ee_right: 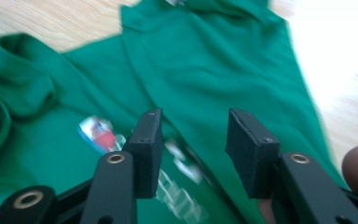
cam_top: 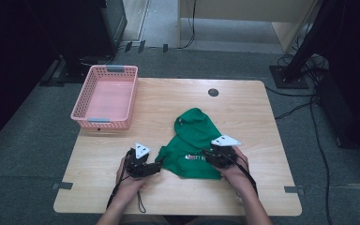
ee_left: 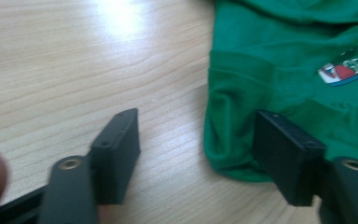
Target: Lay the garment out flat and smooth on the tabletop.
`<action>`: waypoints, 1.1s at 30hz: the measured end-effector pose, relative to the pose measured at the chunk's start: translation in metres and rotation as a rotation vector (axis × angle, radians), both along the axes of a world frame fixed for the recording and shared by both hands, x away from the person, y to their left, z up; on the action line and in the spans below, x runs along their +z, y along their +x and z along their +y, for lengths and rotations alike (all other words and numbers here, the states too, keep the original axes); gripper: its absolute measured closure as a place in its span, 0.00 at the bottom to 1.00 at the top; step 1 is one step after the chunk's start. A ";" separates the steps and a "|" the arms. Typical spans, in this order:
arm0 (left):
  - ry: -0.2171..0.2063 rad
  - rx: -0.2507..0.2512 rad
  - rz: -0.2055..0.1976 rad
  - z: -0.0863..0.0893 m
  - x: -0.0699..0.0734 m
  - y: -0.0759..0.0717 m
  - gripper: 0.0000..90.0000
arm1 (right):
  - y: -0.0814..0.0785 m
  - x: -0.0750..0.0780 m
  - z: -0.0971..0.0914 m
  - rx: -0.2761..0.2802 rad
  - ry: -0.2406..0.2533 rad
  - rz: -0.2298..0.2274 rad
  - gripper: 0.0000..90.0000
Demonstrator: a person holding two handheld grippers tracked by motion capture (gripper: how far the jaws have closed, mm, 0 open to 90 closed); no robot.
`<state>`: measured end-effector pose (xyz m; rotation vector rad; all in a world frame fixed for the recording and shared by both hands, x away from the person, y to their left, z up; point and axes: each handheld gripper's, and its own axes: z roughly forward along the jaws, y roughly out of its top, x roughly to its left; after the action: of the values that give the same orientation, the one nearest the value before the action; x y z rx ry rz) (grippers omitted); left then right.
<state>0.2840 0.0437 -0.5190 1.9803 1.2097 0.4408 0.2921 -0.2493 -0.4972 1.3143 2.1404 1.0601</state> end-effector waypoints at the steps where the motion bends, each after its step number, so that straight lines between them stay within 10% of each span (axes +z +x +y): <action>1: 0.006 0.004 -0.003 -0.001 0.000 0.000 0.33 | 0.004 0.000 0.007 0.007 0.000 -0.004 0.66; 10: 0.053 0.018 -0.012 -0.005 -0.001 0.000 0.25 | 0.032 -0.006 0.055 0.038 -0.057 -0.002 0.67; 14: 0.052 0.016 -0.011 -0.005 -0.001 0.000 0.25 | 0.038 -0.015 0.062 0.017 -0.111 -0.002 0.87; 16: 0.052 0.014 -0.011 -0.005 -0.001 0.000 0.25 | 0.039 -0.014 0.059 0.001 -0.088 -0.002 1.00; 33: 0.053 0.008 -0.011 -0.005 -0.001 0.000 0.25 | 0.055 0.013 -0.027 -0.286 0.220 -0.016 1.00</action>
<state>0.2844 0.0387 -0.5201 2.0154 1.2114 0.4915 0.3467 -0.2765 -0.4838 1.6472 1.7930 1.2022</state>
